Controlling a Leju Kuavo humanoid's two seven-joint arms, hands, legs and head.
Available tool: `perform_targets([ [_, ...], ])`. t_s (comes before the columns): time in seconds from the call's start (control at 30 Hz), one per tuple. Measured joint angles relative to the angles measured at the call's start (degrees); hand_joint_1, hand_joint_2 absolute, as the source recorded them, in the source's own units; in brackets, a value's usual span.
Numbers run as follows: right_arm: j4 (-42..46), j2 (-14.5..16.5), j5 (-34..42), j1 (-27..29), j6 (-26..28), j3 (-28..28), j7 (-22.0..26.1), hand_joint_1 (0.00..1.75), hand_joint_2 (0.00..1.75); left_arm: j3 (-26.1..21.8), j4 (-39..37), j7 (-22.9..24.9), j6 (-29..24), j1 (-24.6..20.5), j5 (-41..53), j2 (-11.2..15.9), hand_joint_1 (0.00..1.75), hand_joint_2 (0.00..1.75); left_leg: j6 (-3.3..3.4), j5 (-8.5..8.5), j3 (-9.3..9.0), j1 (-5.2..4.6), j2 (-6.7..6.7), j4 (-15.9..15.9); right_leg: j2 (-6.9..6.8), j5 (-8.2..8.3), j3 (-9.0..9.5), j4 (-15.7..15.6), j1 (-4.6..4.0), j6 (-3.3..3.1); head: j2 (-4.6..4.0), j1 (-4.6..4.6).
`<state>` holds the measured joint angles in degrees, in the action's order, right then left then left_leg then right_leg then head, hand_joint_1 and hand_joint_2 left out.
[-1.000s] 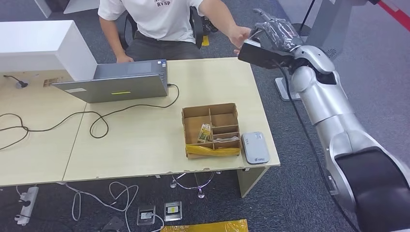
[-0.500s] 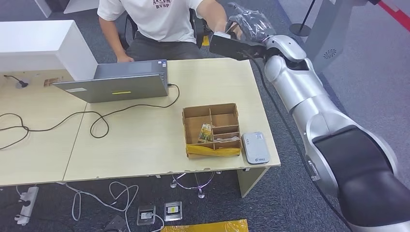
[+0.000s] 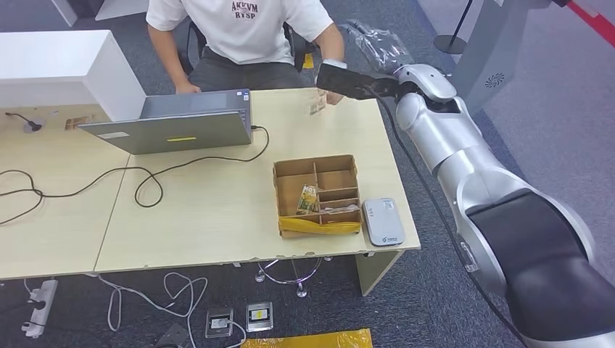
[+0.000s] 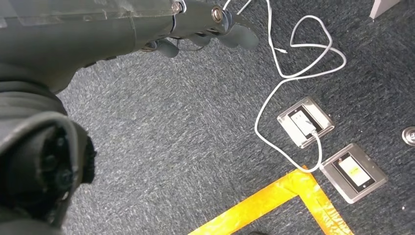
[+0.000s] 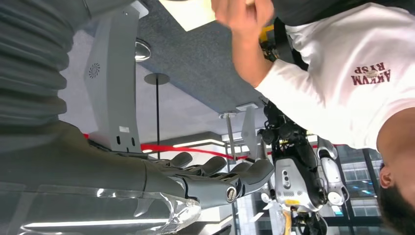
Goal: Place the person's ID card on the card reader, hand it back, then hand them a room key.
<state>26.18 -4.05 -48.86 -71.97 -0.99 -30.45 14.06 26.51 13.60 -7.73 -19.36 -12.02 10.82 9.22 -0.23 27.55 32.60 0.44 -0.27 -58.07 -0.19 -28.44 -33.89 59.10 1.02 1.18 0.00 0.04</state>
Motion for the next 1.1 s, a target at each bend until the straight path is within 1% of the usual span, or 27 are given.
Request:
perform_targets([
  [0.13,-0.52,0.01,3.09,0.04,0.16,-0.25,1.24,0.00,1.75,-0.02,0.00,-0.76,-1.03,0.57,-1.21,-0.19,0.00,0.00,0.00,0.00,0.00,0.00,0.01,0.00,0.01,0.00,0.00,0.00,0.00,0.00,0.00,0.00],
  [0.23,-0.50,0.00,7.29,0.26,-0.90,0.15,2.76,0.00,1.75,-0.04,-0.01,-1.40,-1.74,1.07,-2.48,-0.32,0.00,0.00,0.00,0.00,-0.01,0.00,0.03,0.00,0.02,0.00,0.00,-0.01,0.00,0.00,0.00,0.00],
  [0.33,0.35,-0.11,12.86,1.07,-4.27,1.43,4.36,0.00,1.75,-0.07,-0.04,-1.99,-2.19,1.63,-3.86,-0.34,0.00,0.00,0.00,0.00,-0.02,0.00,0.04,0.00,0.02,0.00,0.00,-0.01,0.00,0.00,0.00,0.00],
  [0.43,3.31,-1.05,18.75,3.25,-9.36,2.77,4.53,0.00,1.75,-0.14,-0.10,-2.51,-2.42,2.17,-5.02,-0.19,0.00,0.00,0.00,0.00,-0.05,0.00,0.04,0.00,0.02,0.00,0.00,-0.02,-0.01,0.00,0.00,-0.01],
  [0.57,11.03,-3.70,24.56,8.70,-14.19,3.93,0.96,0.00,1.75,-0.28,-0.13,-2.81,-2.75,2.86,-5.98,0.35,0.00,0.00,0.00,0.00,-0.07,0.01,0.00,0.00,-0.02,0.00,0.02,-0.04,-0.02,0.00,0.00,0.00],
  [0.73,22.62,-8.35,29.43,16.97,-18.62,5.24,-4.21,0.00,1.75,-0.32,-0.20,-2.81,-3.02,3.51,-6.13,1.19,0.00,0.00,-0.02,0.03,-0.07,0.00,0.01,-0.01,0.01,0.00,0.04,-0.05,-0.01,0.00,0.00,-0.01],
  [0.83,28.91,-10.85,32.06,22.04,-21.28,5.84,-6.54,0.00,1.75,-0.31,-0.23,-2.81,-2.73,3.62,-6.05,1.61,0.00,0.00,-0.04,0.05,-0.07,0.00,0.02,-0.01,0.01,0.00,0.03,-0.05,-0.01,0.00,0.00,-0.02],
  [0.93,34.64,-12.76,34.64,26.23,-23.75,6.37,-9.01,0.00,1.75,-0.30,-0.25,-2.77,-2.28,3.63,-5.80,1.98,0.00,0.00,-0.05,0.06,-0.09,0.03,0.06,-0.01,0.02,0.00,0.02,-0.05,-0.03,0.00,0.00,-0.03],
  [1.1,43.77,-15.27,39.95,33.32,-27.03,7.12,-14.80,0.00,1.75,-0.26,-0.26,-2.38,-1.55,3.60,-5.39,2.26,0.00,0.00,-0.06,0.06,-0.09,0.06,0.05,0.00,0.02,-0.02,0.03,-0.05,-0.07,-0.03,0.00,-0.02],
])
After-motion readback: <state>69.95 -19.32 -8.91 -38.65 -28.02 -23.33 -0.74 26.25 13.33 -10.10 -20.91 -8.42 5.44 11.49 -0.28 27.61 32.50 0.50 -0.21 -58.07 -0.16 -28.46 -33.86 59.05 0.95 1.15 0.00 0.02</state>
